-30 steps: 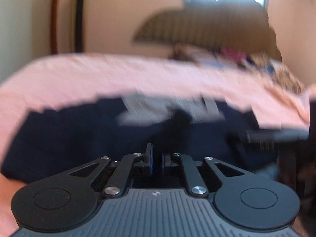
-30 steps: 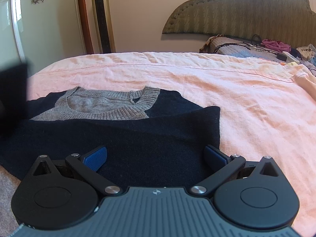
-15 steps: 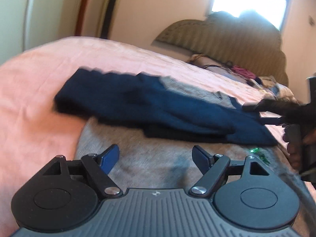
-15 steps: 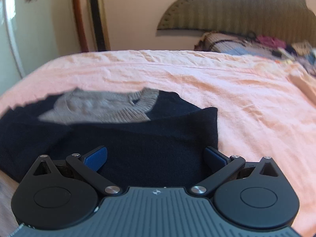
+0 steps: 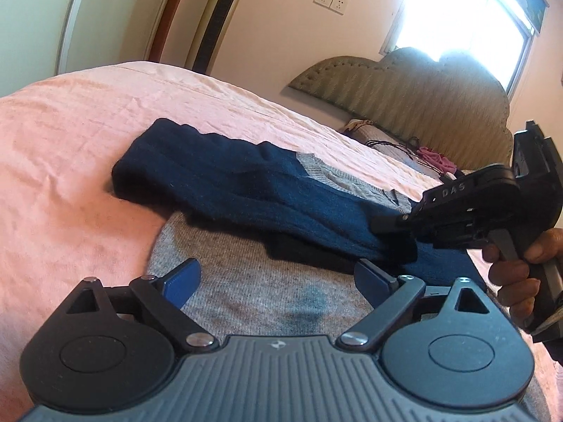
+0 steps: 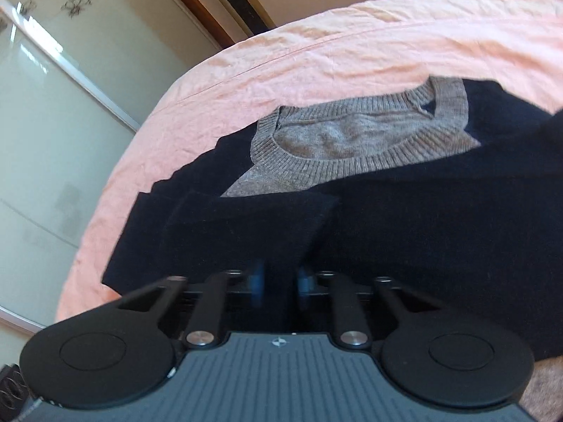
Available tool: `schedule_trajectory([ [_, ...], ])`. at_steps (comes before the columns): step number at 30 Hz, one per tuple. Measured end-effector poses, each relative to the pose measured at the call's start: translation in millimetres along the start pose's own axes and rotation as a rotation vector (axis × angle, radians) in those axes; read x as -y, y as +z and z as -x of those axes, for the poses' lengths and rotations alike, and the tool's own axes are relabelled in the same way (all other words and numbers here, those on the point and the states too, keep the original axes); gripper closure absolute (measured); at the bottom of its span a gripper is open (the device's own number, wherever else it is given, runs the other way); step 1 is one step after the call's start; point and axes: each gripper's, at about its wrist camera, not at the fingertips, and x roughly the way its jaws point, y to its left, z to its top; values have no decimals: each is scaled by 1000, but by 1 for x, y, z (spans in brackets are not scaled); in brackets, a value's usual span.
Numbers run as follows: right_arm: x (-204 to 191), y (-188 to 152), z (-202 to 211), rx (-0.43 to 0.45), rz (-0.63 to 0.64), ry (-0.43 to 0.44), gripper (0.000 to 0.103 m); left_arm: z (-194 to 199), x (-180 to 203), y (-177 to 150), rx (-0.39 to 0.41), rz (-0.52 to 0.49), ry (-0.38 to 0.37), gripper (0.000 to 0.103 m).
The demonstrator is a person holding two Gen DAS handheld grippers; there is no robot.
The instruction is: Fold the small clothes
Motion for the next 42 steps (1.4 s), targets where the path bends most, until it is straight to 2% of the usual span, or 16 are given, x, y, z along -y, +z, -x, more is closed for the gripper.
schedule_trajectory([
  [5,-2,15,41,129,72,46,92,1,-1,0,1,5,-5,8],
  [9,36,28,78,179,108,-91,92,1,-2,-1,3,12,-12,7],
  [12,77,26,87,169,47,-199,92,1,-2,-1,2,14,-16,6],
  [17,110,4,68,153,-17,-234,90,3,5,2,-5,-17,11,5],
  [18,109,2,71,173,-26,-229,81,4,10,6,-11,-43,11,5],
  [19,108,3,76,198,-39,-226,61,3,18,11,-18,-78,0,5],
  [21,100,2,99,340,-36,-261,38,-3,33,26,4,-136,-19,5],
  [23,87,4,113,452,-4,-276,38,-22,49,42,29,-181,-8,5],
  [26,73,15,94,412,67,-238,38,-75,65,64,-23,-214,36,5],
  [29,68,17,55,335,119,-279,38,-125,64,70,-146,-254,141,5],
  [30,73,15,43,302,116,-294,38,-133,60,67,-154,-278,168,3],
  [33,82,-3,28,364,235,-334,36,-132,48,65,-138,-283,128,0],
  [36,88,-4,34,378,203,-299,35,-132,57,65,-143,-314,162,0],
  [38,79,-3,31,360,244,-337,34,-119,60,65,-145,-287,193,0],
  [40,64,-7,36,339,242,-410,30,-95,63,61,-159,-247,146,0],
  [42,53,-21,55,339,194,-339,27,-71,66,49,-161,-266,76,0],
])
